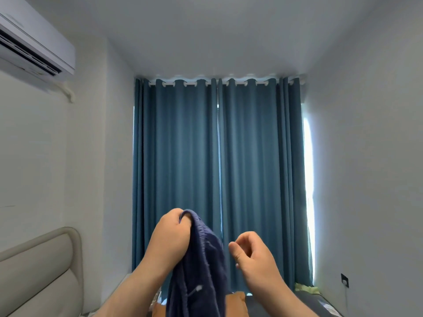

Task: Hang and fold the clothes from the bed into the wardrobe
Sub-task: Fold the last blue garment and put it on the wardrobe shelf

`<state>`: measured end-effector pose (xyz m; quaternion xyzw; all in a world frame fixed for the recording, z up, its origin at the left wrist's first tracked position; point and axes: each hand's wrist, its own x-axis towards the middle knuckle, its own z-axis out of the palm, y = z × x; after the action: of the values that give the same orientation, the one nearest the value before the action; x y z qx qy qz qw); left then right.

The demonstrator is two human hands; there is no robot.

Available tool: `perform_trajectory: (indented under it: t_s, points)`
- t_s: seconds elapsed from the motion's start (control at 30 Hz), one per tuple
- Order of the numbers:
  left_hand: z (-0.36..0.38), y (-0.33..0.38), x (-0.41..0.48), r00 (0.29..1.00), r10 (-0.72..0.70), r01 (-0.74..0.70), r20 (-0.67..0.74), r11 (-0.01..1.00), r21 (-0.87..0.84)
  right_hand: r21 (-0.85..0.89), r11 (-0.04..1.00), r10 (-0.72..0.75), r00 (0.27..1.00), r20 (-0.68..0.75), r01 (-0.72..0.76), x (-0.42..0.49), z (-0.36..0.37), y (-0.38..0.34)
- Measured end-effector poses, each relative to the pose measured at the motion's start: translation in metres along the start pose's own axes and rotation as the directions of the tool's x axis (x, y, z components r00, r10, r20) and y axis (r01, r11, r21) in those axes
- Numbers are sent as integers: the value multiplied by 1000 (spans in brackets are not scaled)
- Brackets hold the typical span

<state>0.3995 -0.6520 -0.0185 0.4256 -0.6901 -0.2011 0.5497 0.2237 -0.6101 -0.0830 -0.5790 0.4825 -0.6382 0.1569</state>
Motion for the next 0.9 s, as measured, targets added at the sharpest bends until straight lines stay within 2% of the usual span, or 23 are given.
perform_trajectory:
  t_s: [0.03, 0.07, 0.1, 0.17, 0.2, 0.27, 0.33, 0.4, 0.47, 0.6, 0.67, 0.7, 0.77, 0.8, 0.83, 0.87, 0.9]
  points:
    - [0, 4, 3, 999, -48, 47, -1, 998, -42, 6, 999, -50, 998, -41, 50, -5, 2, -3]
    - [1, 7, 4, 995, -100, 100, 6, 989, -105, 22, 996, -91, 996, -8, 91, -10, 4, -6]
    - [3, 10, 6, 990, -144, 144, 14, 973, -180, 32, 993, -113, 990, 85, 110, -16, 8, -10]
    - [5, 16, 9, 977, -209, 208, 31, 929, -307, -17, 998, -51, 962, 268, 57, -30, 21, -15]
    - [6, 20, 10, 973, -229, 228, 41, 905, -359, -70, 997, -17, 958, 285, 39, -35, 28, -13]
    - [6, 28, 10, 970, -231, 241, 78, 857, -455, -122, 993, 19, 981, 191, 5, -35, 40, -3]
    - [3, 34, 9, 976, -190, 218, 108, 834, -506, -53, 993, 112, 988, 103, -107, -30, 44, -1]
    - [-1, 38, 8, 983, -142, 184, 120, 834, -520, 89, 971, 217, 974, 63, -222, -21, 43, 0]
    - [-6, 40, 13, 991, -106, 131, 79, 849, -512, 26, 974, 222, 972, 73, -225, -14, 38, 3]
    - [-26, 31, 38, 987, -81, 13, -141, 905, -426, -358, 930, 180, 957, 229, -89, -6, 9, 12]
    - [-42, 18, 53, 975, -26, -39, -223, 960, -279, -426, 901, 229, 929, 290, -89, 0, -15, 14]
    - [-49, 10, 60, 974, 12, -49, -225, 986, -157, -406, 906, 262, 910, 321, -118, 4, -27, 14]
    - [-58, -10, 68, 985, 53, -15, -163, 975, 223, -154, 947, 319, 875, 363, -281, 16, -49, 11]
    - [-60, -19, 70, 991, 33, 23, -128, 910, 413, 47, 929, 327, 875, 356, -366, 24, -58, 8]
    - [-61, -26, 71, 994, -4, 62, -109, 847, 528, 222, 881, 330, 879, 345, -418, 31, -66, 4]
    - [-59, -30, 71, 993, -70, 113, -100, 834, 540, 303, 840, 343, 873, 348, -450, 37, -73, 0]
    - [-56, -30, 68, 985, -161, 174, -66, 885, 431, 326, 810, 360, 851, 382, -488, 42, -77, -7]
